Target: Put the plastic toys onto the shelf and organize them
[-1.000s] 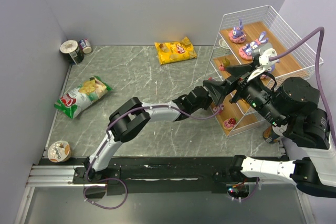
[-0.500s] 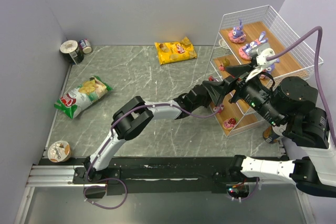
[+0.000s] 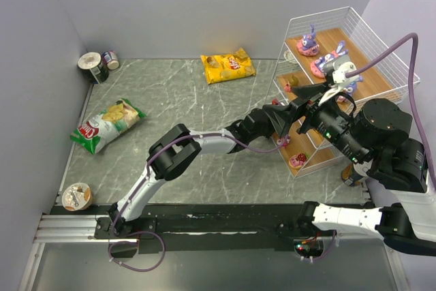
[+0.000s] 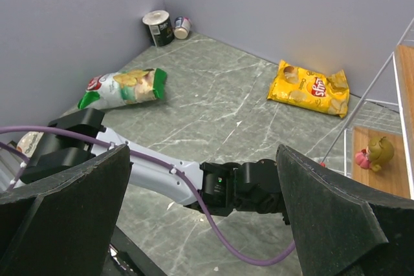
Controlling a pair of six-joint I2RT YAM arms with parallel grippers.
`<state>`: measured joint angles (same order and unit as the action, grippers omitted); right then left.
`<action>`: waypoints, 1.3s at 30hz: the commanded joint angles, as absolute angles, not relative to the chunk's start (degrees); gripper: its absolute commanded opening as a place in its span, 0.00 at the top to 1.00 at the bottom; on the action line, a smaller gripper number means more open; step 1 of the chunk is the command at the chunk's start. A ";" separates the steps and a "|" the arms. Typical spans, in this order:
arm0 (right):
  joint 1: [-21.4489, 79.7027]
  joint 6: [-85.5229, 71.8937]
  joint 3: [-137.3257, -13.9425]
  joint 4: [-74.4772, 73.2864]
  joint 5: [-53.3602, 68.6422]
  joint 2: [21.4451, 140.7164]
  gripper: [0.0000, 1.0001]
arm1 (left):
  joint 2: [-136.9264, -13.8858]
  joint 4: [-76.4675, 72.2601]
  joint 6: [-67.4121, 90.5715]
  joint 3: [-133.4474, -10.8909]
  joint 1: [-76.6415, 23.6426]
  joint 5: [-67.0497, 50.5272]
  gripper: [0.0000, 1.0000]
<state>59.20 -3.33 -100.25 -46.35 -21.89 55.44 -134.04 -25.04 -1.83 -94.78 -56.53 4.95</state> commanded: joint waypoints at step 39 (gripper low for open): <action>58.97 -3.96 -100.63 -45.09 -22.85 54.84 0.00 | -123.58 -34.81 4.57 -83.24 -55.37 9.50 0.02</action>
